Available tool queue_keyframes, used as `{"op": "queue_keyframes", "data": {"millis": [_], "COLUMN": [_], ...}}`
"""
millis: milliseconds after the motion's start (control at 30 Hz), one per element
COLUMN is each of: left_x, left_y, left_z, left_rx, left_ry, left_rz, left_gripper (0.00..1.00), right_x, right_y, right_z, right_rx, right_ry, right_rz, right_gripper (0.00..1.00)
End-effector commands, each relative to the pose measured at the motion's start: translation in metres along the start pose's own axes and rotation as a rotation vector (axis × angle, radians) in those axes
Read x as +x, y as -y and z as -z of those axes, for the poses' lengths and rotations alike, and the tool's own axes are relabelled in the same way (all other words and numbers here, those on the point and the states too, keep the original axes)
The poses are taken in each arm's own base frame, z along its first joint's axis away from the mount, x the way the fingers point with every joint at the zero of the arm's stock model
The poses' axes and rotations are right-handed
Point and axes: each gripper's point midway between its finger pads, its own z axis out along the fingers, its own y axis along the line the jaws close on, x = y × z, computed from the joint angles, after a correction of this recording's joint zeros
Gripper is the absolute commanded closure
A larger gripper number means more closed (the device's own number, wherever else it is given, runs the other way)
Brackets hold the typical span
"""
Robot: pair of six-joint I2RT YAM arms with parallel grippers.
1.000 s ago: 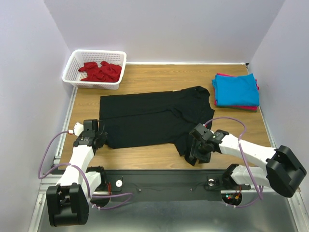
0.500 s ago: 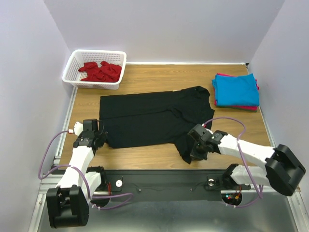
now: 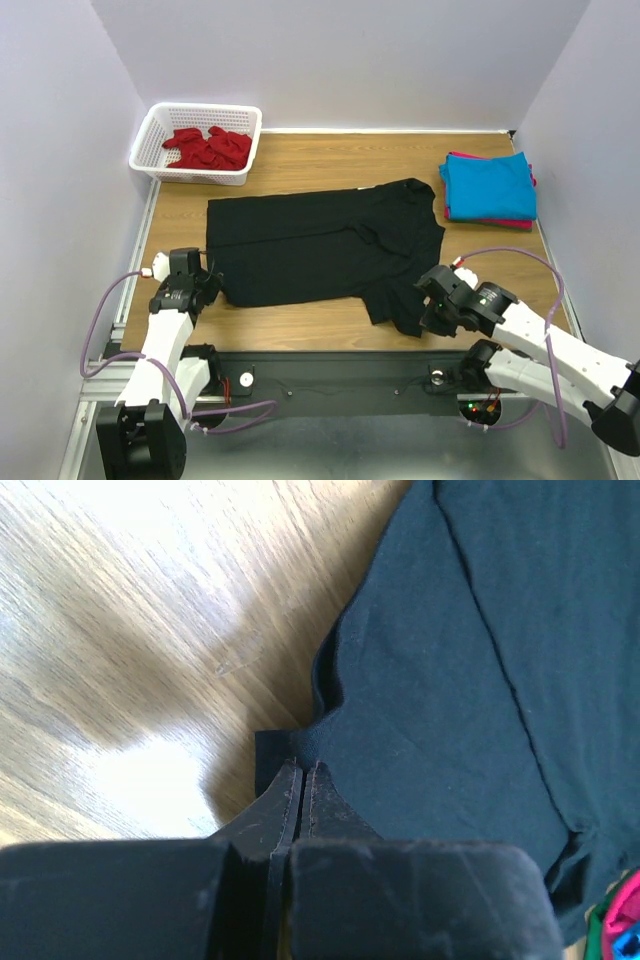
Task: Fold and stack the t-shirts
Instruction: Fold the tshirt
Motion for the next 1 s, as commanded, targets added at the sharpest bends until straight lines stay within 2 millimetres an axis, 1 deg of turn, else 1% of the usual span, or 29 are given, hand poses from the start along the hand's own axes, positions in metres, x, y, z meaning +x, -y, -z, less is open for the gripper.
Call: {"op": "queue_keyframes", "data": {"millis": [0, 33, 67, 100, 233, 333, 367, 467, 500, 533, 567, 600, 633, 667, 733, 767, 800, 833, 867, 900, 933, 967], "left_x": [0.005, 0.007, 0.009, 0.011, 0.012, 0.010, 0.009, 0.008, 0.008, 0.007, 0.006, 0.005, 0.001, -0.001, -0.004, -0.005, -0.005, -0.007, -0.008, -0.010, -0.011, -0.013], "left_y": [0.001, -0.001, 0.000, 0.000, 0.001, 0.004, 0.004, 0.007, 0.008, 0.009, 0.010, 0.011, 0.015, 0.016, 0.023, 0.027, 0.031, 0.036, 0.039, 0.041, 0.041, 0.045], "left_z": [0.007, 0.007, 0.008, 0.008, 0.009, 0.011, 0.011, 0.011, 0.011, 0.011, 0.011, 0.011, 0.012, 0.012, 0.012, 0.013, 0.013, 0.011, 0.011, 0.010, 0.007, 0.005], "left_rx": [0.004, -0.001, 0.005, 0.005, 0.013, 0.023, 0.021, 0.032, 0.032, 0.032, 0.029, 0.027, 0.031, 0.031, 0.053, 0.066, 0.077, 0.091, 0.095, 0.096, 0.083, 0.079], "left_ry": [-0.030, -0.039, -0.050, -0.060, -0.066, -0.057, -0.055, -0.055, -0.058, -0.058, -0.053, -0.052, -0.044, -0.035, -0.027, -0.030, -0.031, -0.028, -0.028, -0.024, -0.029, -0.031], "left_rz": [0.005, 0.001, 0.004, 0.002, 0.005, 0.006, 0.006, 0.000, -0.003, -0.006, -0.008, -0.011, -0.005, -0.002, 0.004, 0.010, 0.018, 0.023, 0.023, 0.026, 0.023, 0.013], "left_gripper": [1.00, 1.00, 1.00, 1.00, 1.00, 1.00, 1.00, 1.00, 1.00, 1.00, 1.00, 1.00, 1.00, 1.00, 1.00, 1.00, 1.00, 1.00, 1.00, 1.00, 1.00, 1.00], "right_x": [-0.004, -0.006, -0.007, -0.009, -0.016, -0.029, -0.039, -0.054, -0.069, -0.076, -0.088, -0.101, -0.110, -0.119, -0.129, -0.138, -0.142, -0.151, -0.156, -0.162, -0.167, -0.178], "right_y": [0.015, 0.014, 0.018, 0.017, 0.013, 0.001, -0.010, -0.027, -0.040, -0.048, -0.055, -0.067, -0.072, -0.076, -0.086, -0.096, -0.100, -0.101, -0.112, -0.114, -0.117, -0.122], "right_z": [0.013, 0.017, 0.020, 0.023, 0.027, 0.028, 0.032, 0.034, 0.042, 0.045, 0.047, 0.058, 0.062, 0.060, 0.061, 0.062, 0.056, 0.055, 0.051, 0.051, 0.046, 0.047], "right_rx": [0.045, 0.043, 0.056, 0.043, 0.016, 0.004, -0.023, -0.033, -0.067, -0.076, -0.063, -0.079, -0.075, -0.043, -0.041, -0.064, -0.054, -0.056, -0.087, -0.103, -0.104, -0.127], "right_ry": [0.029, 0.036, 0.039, 0.046, 0.085, 0.132, 0.165, 0.212, 0.265, 0.291, 0.336, 0.374, 0.405, 0.436, 0.460, 0.473, 0.467, 0.473, 0.465, 0.473, 0.471, 0.481], "right_rz": [-0.031, -0.042, -0.055, -0.058, -0.089, -0.076, -0.066, -0.045, -0.034, -0.021, -0.012, 0.000, 0.007, 0.029, 0.039, 0.023, 0.042, 0.023, 0.029, 0.019, 0.015, 0.003], "right_gripper": [1.00, 1.00, 1.00, 0.99, 1.00, 0.99, 1.00, 0.99, 0.99, 1.00, 1.00, 1.00, 1.00, 1.00, 1.00, 1.00, 1.00, 1.00, 1.00, 1.00, 0.99, 1.00]}}
